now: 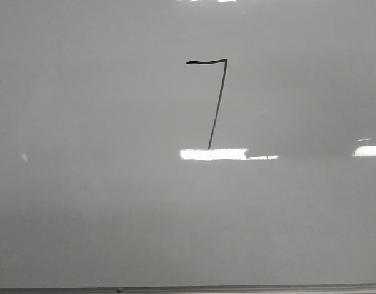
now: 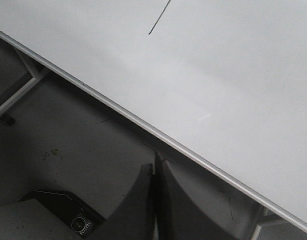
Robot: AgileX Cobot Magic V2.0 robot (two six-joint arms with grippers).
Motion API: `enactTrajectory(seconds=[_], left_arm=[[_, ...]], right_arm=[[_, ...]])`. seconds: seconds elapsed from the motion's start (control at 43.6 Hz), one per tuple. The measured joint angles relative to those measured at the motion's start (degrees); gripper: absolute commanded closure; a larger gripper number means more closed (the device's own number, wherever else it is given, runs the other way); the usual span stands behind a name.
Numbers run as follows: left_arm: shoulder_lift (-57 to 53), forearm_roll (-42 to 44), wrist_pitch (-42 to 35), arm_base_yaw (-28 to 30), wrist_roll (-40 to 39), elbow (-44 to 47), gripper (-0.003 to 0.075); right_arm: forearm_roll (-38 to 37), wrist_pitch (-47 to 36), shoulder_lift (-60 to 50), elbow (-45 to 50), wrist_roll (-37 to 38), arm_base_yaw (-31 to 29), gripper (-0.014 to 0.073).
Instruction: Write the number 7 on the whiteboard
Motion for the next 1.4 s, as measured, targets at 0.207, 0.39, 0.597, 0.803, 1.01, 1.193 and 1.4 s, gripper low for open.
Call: enactTrajectory(seconds=[0.207,0.39,0.597,0.803,1.01,1.193,1.4], left_arm=[[0.00,-0.33,-0.15,0.00,-0.10,0.00,0.0741],[0.00,-0.33,-0.82,-1.17,-0.10,0.00,0.0741],[0.00,-0.33,-0.90,-2.95,-0.10,0.00,0.0741],[0.00,-1.47,-3.03,-2.95,-0.10,0.00,0.0741],[0.00,-1.60,-3.04,-2.95,-0.10,0.00,0.0741],[0.00,-1.60,-3.12,-2.95,-0.10,0.00,0.0741],[0.00,-1.60,-3.17,-2.95,-0.10,0.00,0.0741]], right_arm=[[0.00,0.00,0.00,0.00,0.00,0.00,0.0661],[0.00,0.00,0.00,0.00,0.00,0.00,0.0661],[0.00,0.00,0.00,0.00,0.14,0.00,0.0661],[0.00,0.00,0.00,0.00,0.14,0.00,0.0661],[0.00,0.00,0.00,0.00,0.04,0.00,0.0661],[0.00,0.00,0.00,0.00,0.04,0.00,0.0661],[0.00,0.00,0.00,0.00,0.04,0.00,0.0661]])
